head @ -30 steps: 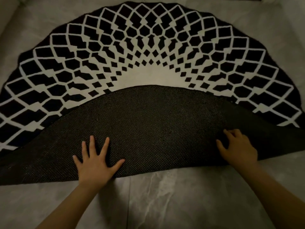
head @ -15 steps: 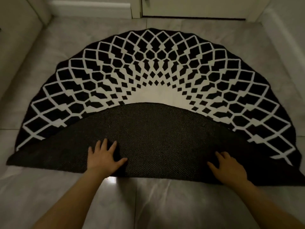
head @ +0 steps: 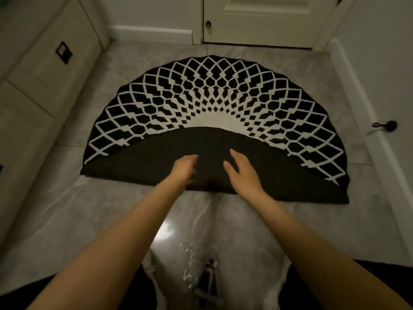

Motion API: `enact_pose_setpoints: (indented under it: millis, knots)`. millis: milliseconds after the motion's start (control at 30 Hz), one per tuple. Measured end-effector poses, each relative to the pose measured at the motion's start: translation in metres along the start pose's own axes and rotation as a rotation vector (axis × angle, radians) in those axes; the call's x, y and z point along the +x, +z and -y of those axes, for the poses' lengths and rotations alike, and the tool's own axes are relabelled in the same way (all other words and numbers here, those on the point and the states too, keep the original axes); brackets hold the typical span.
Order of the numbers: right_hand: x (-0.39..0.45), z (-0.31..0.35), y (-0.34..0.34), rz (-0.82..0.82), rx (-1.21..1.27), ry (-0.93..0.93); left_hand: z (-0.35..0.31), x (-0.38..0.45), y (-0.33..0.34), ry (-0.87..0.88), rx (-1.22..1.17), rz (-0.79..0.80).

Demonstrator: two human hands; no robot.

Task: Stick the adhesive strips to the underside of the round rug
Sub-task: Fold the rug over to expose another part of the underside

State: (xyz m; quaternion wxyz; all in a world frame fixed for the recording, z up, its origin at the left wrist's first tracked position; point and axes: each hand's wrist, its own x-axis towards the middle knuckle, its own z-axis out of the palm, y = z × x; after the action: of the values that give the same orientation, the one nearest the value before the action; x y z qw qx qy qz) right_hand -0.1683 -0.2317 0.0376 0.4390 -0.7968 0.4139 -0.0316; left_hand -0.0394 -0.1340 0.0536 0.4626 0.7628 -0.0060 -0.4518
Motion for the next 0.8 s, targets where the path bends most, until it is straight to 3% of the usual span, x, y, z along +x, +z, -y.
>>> enact_pose_setpoints:
  millis: [133, 200, 233, 300, 333, 367, 400, 467, 533, 567, 633, 700, 800]
  knots:
    - [-0.062, 0.045, 0.009, -0.014, 0.091, -0.264, 0.014, -0.061, 0.004, -0.174, -0.489, 0.213]
    - [-0.081, 0.044, 0.020, 0.054, -0.087, -0.426, 0.013, -0.088, 0.004, -0.227, -0.682, 0.276]
    - [-0.083, 0.034, 0.026, 0.091, -0.191, -0.420, 0.012, -0.100, 0.003, -0.235, -0.754, 0.303]
    - [-0.078, 0.012, 0.028, 0.082, -0.259, -0.087, 0.009, -0.117, -0.001, -0.136, -0.785, 0.281]
    - [-0.078, 0.006, 0.027, 0.045, -0.192, 0.092, 0.010, -0.122, -0.005, -0.053, -0.778, 0.228]
    - [-0.083, 0.006, 0.028, -0.013, -0.079, 0.141, 0.013, -0.126, -0.011, 0.012, -0.768, 0.165]
    - [-0.092, 0.010, 0.030, -0.063, 0.052, 0.033, 0.016, -0.129, -0.015, 0.024, -0.756, 0.123]
    - [-0.117, 0.038, 0.037, 0.007, 0.191, -0.394, 0.023, -0.130, -0.018, -0.109, -0.760, 0.135]
    - [-0.126, 0.046, 0.047, 0.105, -0.013, -0.608, 0.026, -0.132, -0.015, -0.224, -0.890, 0.276]
    - [-0.117, 0.040, 0.049, 0.106, -0.144, -0.563, 0.028, -0.132, -0.014, -0.230, -0.937, 0.323]
    - [-0.087, 0.017, 0.046, 0.110, -0.373, -0.180, 0.030, -0.127, -0.018, -0.156, -0.924, 0.343]
    - [-0.071, -0.004, 0.040, 0.186, -0.390, 0.128, 0.041, -0.117, -0.029, -0.053, -0.807, 0.273]
    - [-0.079, -0.034, 0.054, 0.276, -0.320, 0.098, 0.074, -0.092, -0.045, -0.113, -0.654, 0.121]
